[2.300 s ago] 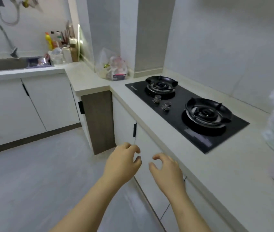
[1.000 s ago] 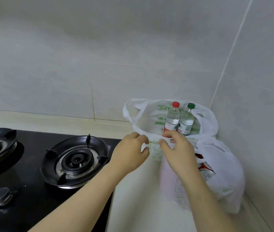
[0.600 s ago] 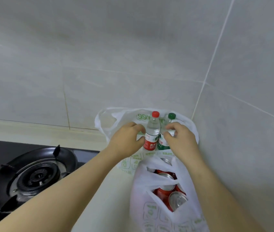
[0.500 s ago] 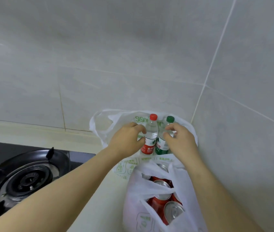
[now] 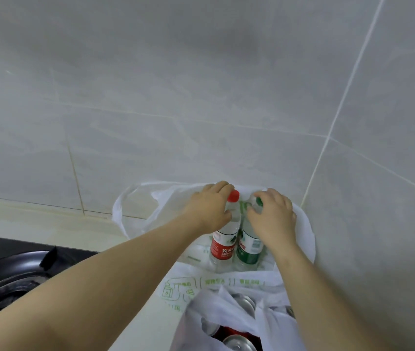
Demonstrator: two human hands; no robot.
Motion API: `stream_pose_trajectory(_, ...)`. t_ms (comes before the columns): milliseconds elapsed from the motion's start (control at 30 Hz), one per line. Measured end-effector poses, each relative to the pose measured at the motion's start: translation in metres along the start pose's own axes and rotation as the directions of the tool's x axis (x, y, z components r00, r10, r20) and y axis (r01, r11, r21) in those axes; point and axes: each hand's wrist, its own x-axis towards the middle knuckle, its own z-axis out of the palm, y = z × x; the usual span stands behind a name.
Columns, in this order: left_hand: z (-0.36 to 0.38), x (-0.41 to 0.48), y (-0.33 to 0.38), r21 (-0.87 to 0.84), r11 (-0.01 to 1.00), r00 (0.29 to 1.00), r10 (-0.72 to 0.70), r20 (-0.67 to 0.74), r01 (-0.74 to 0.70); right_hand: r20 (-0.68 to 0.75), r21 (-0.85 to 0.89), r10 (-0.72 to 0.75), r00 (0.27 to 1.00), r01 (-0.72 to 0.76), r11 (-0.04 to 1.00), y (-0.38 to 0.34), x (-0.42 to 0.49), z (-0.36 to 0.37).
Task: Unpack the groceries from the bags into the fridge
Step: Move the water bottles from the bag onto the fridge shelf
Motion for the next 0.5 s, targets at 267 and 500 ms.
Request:
stream_pose_trajectory(267,0.023,0.015,-0.007,0.079,0.997,0.999,-0.029,0.034,0.026,0.245,-0.166,0.005,0.97,0.037,0.985,0.008,0.033,0.014)
stream_pose_trajectory(500,0.019,0.021,0.004,0.021,0.998,0.997,-0.066,0.024,0.066,0.234,-0.14,-0.062,0.97,0.097,0.985,0.009,0.027,0.014)
